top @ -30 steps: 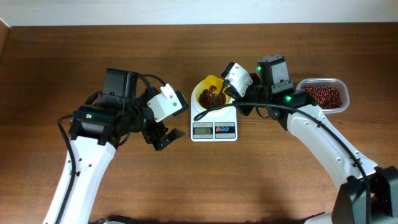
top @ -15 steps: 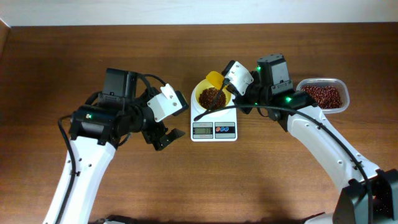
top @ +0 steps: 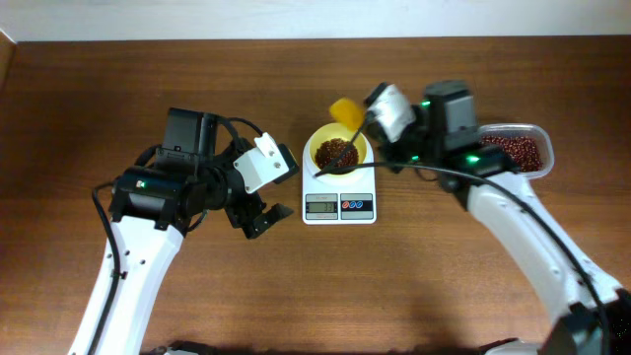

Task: Scoop item into bowl and weigh 50g on scale
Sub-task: 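Return the empty scoop with the right gripper into the bean tub, then scoop more red beans from the tub with the right gripper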

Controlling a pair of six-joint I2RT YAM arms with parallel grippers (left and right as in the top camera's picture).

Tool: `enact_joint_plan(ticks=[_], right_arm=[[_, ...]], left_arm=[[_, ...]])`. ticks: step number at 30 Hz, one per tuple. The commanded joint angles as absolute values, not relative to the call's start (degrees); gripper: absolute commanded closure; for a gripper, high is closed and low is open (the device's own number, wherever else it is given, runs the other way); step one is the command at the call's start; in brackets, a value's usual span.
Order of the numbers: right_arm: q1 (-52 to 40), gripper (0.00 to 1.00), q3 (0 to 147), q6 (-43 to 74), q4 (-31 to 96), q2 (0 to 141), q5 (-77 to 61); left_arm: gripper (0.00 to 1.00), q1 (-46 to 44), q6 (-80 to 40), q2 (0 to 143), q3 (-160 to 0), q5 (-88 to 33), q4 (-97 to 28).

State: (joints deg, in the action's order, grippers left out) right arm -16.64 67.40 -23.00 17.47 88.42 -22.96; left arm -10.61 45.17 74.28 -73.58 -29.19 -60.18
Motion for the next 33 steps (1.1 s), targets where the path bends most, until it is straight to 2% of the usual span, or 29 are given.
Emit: enact_joint_plan(ticks=[1,4,6,11,15,18,20,24,33], right_arm=[[-8.27,0.96,68.60,-20.64,18.68,82.76,-19.94],[1.78,0.96,68.60,-20.67,19.97,80.18,-17.89],[8.58,0.96,68.58,-20.67,23.57,80.68,-9.85],[17.21,0.96,68.45,-20.71,32.53,86.11,-5.82],[18.13,0.96,68.42,-20.69,36.60,92.62,4.25],[18.02,0.96,68.42,-20.67,37.54,95.07,4.75],[18.02,0.96,68.42,-20.47,37.60,96.51,3.66],[18.04,0.96,68.45,-15.77,37.98,97.34,-8.27],[18.98,0.96,68.62,-6.52,38.02,97.32,-8.62]], left_arm=[[0.01,-10.72,44.47,74.35,-73.10,-30.22,-60.10],[0.01,-10.72,44.47,74.35,-73.10,-30.22,-60.10],[0.01,-10.72,44.47,74.35,-73.10,-30.22,-60.12],[0.01,-10.72,44.45,74.35,-73.10,-30.20,-60.12],[0.01,-10.72,44.47,74.35,-73.10,-30.20,-60.10],[0.01,-10.72,44.47,74.35,-73.10,-30.20,-60.10],[0.01,-10.72,44.47,74.35,-73.10,-30.20,-60.12],[0.01,-10.72,44.45,74.35,-73.10,-30.22,-60.12],[0.01,-10.72,44.47,74.35,-73.10,-30.20,-60.10]])
